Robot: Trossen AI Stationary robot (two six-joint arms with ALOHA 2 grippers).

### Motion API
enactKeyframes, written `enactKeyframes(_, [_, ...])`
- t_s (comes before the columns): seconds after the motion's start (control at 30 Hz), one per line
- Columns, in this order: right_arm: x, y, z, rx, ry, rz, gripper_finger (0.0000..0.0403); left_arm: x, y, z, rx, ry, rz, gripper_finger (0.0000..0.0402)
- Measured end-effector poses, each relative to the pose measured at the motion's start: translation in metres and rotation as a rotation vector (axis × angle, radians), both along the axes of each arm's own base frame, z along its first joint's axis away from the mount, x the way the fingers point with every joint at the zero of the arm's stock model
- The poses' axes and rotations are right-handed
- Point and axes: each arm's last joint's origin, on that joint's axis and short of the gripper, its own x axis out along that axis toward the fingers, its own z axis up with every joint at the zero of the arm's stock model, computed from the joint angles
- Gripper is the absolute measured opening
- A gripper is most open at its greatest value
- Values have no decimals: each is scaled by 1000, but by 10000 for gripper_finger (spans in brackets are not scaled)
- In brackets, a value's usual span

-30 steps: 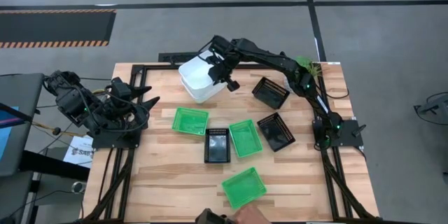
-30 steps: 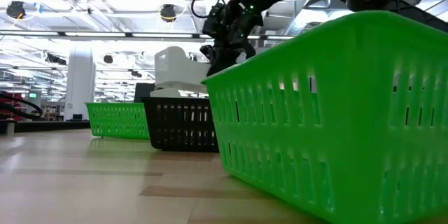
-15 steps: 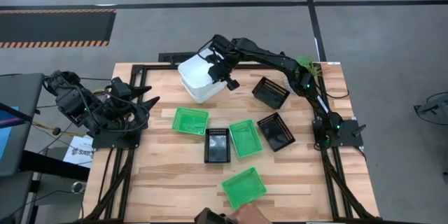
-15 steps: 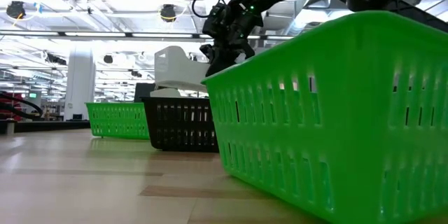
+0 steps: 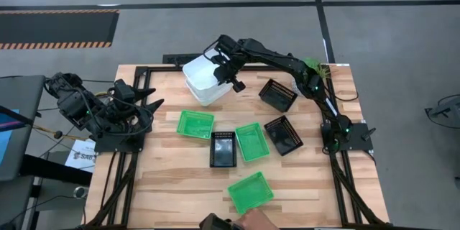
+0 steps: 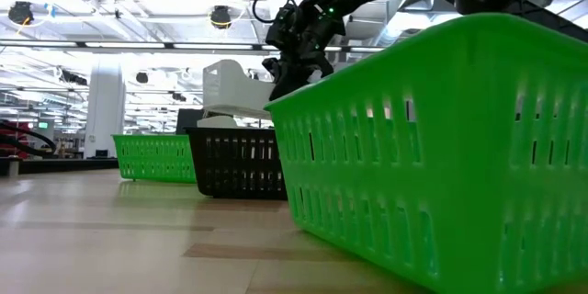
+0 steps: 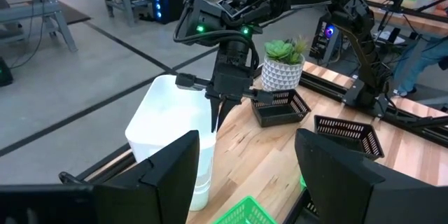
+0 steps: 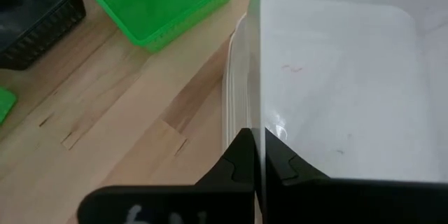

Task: Stack baskets by color
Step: Stack the bottom white bin on the stacked white bin

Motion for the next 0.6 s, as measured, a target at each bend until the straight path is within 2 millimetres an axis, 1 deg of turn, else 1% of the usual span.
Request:
enactKeyframes(0.27, [0,0,0,0,0,0,12,0,0,0,0,0,0,224])
enactKeyframes(0.37, [5,-3,-12,15,2,4,12,0,0,0,0,0,0,224])
enactKeyframes(0.43, [6,-4,-25,34,47,-7,12,0,0,0,-2,-1,0,224])
enactKeyframes(0.5, [9,-5,-35,17,71,-5,12,0,0,0,-9,-1,-1,224])
enactKeyframes(0.6, [12,-6,-44,11,92,-8,12,0,0,0,-10,-2,-1,224])
